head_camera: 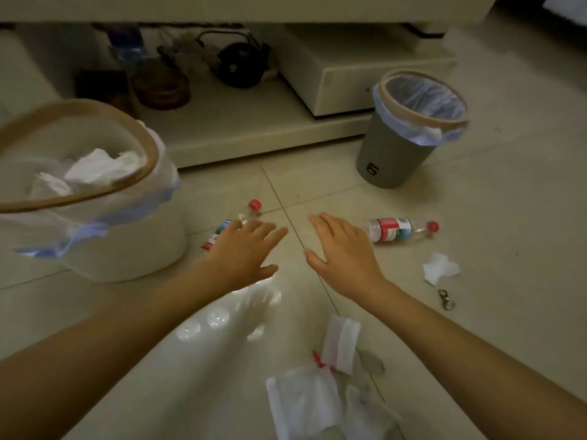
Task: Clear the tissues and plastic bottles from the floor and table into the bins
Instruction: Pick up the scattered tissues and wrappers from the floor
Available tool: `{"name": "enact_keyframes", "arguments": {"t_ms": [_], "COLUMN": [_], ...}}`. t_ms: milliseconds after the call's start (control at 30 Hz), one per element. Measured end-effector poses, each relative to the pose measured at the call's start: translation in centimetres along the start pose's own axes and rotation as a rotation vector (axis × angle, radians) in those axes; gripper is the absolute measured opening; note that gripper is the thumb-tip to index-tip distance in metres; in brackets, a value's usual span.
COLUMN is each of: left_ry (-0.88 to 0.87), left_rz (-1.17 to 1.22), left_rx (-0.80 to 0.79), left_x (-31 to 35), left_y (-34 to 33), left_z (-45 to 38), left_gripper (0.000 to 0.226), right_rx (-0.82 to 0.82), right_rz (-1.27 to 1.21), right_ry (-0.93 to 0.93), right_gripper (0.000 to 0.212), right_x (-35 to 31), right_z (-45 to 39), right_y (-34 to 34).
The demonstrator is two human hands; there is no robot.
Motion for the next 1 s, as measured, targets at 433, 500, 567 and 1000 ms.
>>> {"name": "enact_keyframes", "arguments": {"t_ms": [433, 500, 567, 1000], "left_ry": [-0.260, -0.274, -0.284, -0.366], "left_rz": [-0.020, 0.004, 0.023, 0.113], "left_rx": [-0.106, -0.112, -0.134, -0.375], "left_x": [8.8, 9.2, 9.6, 13.5], "left_y": [-5.0, -5.5, -6.0, -10.0], "left_z": [-3.6, -3.4, -3.1, -2.0], "left_gripper": [0.078, 0.079, 0.082, 0.104], "right_rx": [-0.153, -0.180, -0.206, -0.351], "right_rz": [0.013, 0.015, 0.011, -0.040], "right_ry": [-0.147, -0.150, -0.146, -0.147], "right_gripper": [0.060, 0.060, 0.061, 0.077], "right_x": [7.4, 8.0, 8.2, 8.9], "right_z": [9.0, 9.7, 10.1, 12.4], "right_y": [-5.8, -6.5, -7.2, -11.2]}}
Point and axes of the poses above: each hand's wrist, its own z-axis away from the middle knuckle, its own y-axis out of the back of the hand, x = y × z, the point moved 1 cm from there along -z, towards the middle knuckle, and after that the axes turned 3 degrees about -y, right-handed, at the moved point
